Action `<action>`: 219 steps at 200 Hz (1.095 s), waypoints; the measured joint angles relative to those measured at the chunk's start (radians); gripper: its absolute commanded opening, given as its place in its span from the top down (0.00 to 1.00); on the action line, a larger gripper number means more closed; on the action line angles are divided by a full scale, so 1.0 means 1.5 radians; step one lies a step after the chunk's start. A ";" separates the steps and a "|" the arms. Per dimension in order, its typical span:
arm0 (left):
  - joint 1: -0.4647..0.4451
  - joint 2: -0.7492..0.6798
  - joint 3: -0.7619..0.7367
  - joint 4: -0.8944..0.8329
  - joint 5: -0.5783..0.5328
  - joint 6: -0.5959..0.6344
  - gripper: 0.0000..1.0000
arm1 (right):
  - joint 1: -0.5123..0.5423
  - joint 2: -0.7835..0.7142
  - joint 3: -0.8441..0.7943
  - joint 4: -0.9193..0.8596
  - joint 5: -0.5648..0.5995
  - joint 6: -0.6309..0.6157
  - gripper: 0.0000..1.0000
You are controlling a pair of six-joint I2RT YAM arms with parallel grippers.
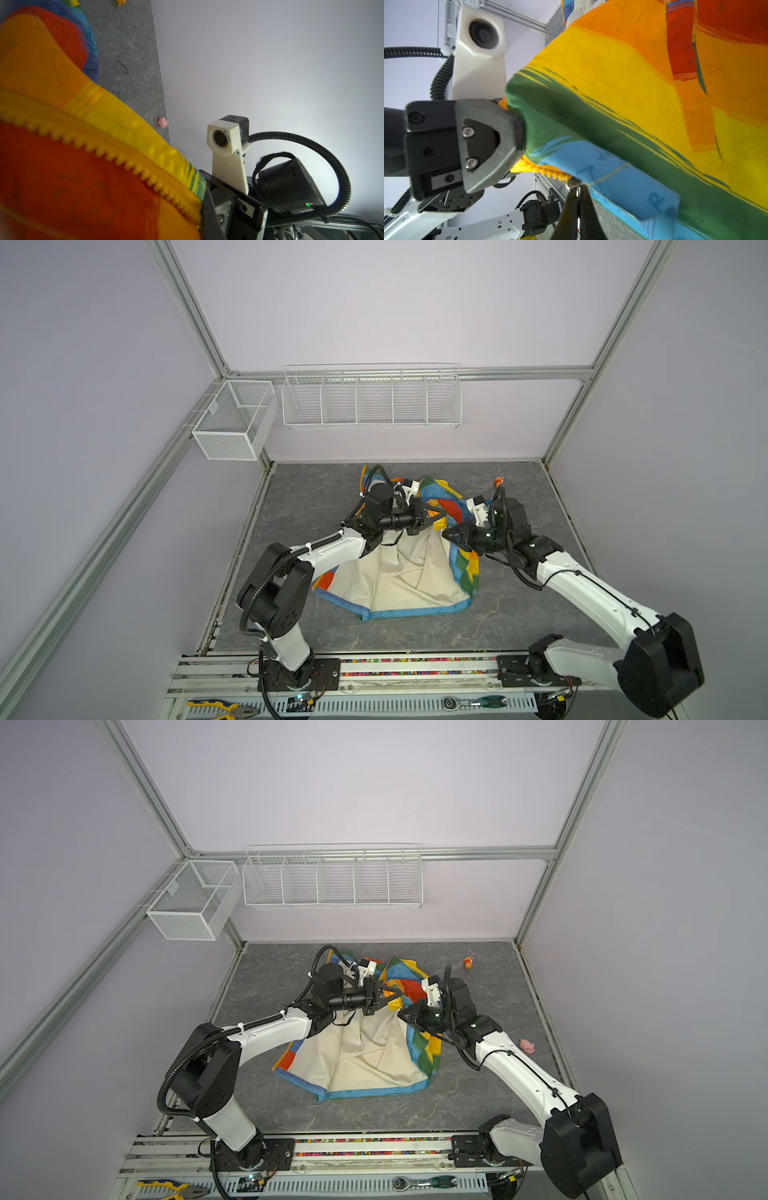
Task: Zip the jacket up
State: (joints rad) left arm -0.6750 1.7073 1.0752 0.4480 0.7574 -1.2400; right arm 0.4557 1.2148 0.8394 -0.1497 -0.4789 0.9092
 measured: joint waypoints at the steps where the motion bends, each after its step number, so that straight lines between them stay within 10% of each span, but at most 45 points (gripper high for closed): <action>1: 0.000 0.000 0.000 0.000 0.000 0.000 1.00 | 0.000 0.000 0.000 0.000 0.000 0.000 0.93; 30: 0.001 0.000 0.000 -0.008 0.000 0.009 1.00 | 0.000 0.000 0.002 -0.009 0.000 -0.006 0.88; 113: 0.006 0.000 0.001 -0.048 -0.001 0.050 1.00 | -0.030 -0.077 0.018 -0.155 0.042 -0.093 0.15; 219: -0.010 -0.009 -0.114 -0.062 0.026 0.053 1.00 | -0.076 -0.018 0.052 -0.202 0.061 -0.181 0.15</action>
State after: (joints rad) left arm -0.6899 1.6939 0.9035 0.3557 0.7967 -1.1610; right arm 0.3420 1.1885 0.9176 -0.4534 -0.3870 0.6373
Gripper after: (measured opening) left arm 0.047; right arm 0.859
